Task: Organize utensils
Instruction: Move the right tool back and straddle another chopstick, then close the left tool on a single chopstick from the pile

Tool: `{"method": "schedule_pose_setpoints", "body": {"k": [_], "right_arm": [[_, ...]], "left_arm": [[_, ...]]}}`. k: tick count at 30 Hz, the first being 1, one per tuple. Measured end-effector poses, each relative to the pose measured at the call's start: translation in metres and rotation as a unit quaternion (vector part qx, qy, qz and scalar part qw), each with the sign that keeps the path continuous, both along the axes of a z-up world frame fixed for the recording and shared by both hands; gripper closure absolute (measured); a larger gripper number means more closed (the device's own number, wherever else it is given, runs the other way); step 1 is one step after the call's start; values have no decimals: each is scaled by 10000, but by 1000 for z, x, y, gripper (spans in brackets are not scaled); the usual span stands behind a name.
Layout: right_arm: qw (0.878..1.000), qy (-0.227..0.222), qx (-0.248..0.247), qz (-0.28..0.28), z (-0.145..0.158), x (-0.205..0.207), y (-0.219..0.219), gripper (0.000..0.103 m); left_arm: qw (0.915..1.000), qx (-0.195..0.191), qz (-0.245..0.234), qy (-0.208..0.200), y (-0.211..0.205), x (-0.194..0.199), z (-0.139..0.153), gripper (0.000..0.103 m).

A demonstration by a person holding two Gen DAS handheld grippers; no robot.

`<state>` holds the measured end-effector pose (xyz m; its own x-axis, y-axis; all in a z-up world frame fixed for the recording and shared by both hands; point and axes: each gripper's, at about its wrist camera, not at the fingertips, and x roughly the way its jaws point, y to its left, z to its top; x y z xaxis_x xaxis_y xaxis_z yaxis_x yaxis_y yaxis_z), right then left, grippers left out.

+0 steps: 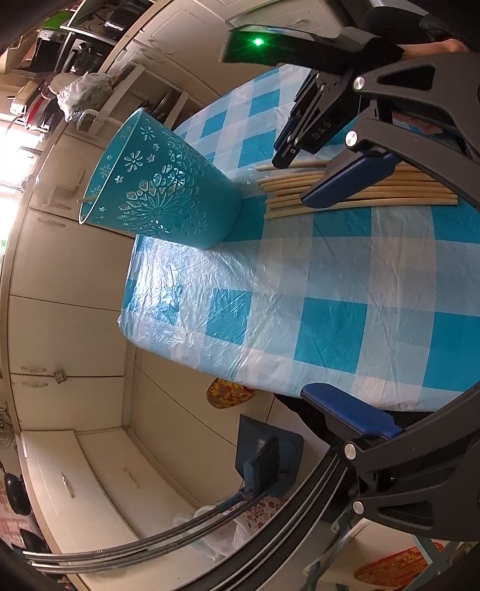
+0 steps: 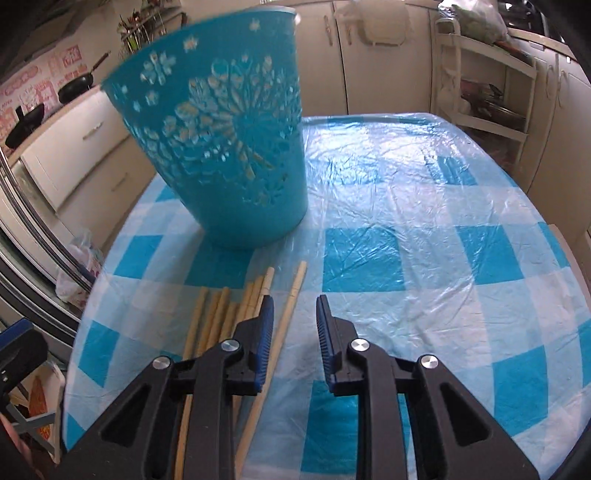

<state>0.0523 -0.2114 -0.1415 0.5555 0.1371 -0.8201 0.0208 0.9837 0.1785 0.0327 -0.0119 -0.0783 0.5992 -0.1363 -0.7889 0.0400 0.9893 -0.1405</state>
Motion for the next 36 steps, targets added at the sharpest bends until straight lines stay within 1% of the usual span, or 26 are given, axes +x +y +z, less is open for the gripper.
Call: {"method": "schedule_pose_setpoints", "body": {"k": [2,3,4,8,10,14,16,21,23,26,29,31,32,34,35,36], "right_arm": [[9999,-23,-148,82,1,-2,3,83],[9997,-9,-190,131,1,-3,3,90],[9995,14,-240,201,2,-5,3,94],[9979,67,-421,485,3,-19,-4,95],[9977,116,-410,534,4,-26,-10,96],[9987,173,-259,403,3,-34,-28,96],[9992,165,-146,340,3,-36,-33,96],[9992,137,-103,358,3,-34,-32,96],[9992,126,-67,364,3,-35,-33,96],[9993,120,-16,351,3,-35,-34,96],[9994,100,16,335,3,-35,-36,96],[9995,78,26,321,2,-36,-36,96],[9995,71,23,323,2,-36,-37,96],[9994,64,20,326,2,-36,-36,96],[9994,61,20,326,2,-36,-36,96],[9994,58,16,329,2,-36,-37,96]], "left_arm": [[10000,23,-32,28,-3,1,-3,11],[10000,40,-56,61,-6,2,-5,11],[9999,50,-82,103,-9,4,-8,11],[9994,81,-201,263,-21,16,-20,11],[9992,127,-281,270,-31,21,-24,11],[9980,337,-422,326,-50,36,-36,11],[9970,507,-440,373,-60,43,-44,11],[9953,719,-438,480,-72,53,-57,11],[9946,798,-448,498,-74,55,-60,14],[9936,861,-480,556,-75,57,-65,20],[9936,846,-557,500,-74,59,-65,27],[9928,869,-681,461,-77,60,-63,38],[9924,857,-765,444,-80,60,-62,41],[9914,808,-944,408,-86,61,-59,59],[9905,814,-1036,387,-88,60,-59,65],[9895,797,-1147,365,-91,60,-58,77]]}}
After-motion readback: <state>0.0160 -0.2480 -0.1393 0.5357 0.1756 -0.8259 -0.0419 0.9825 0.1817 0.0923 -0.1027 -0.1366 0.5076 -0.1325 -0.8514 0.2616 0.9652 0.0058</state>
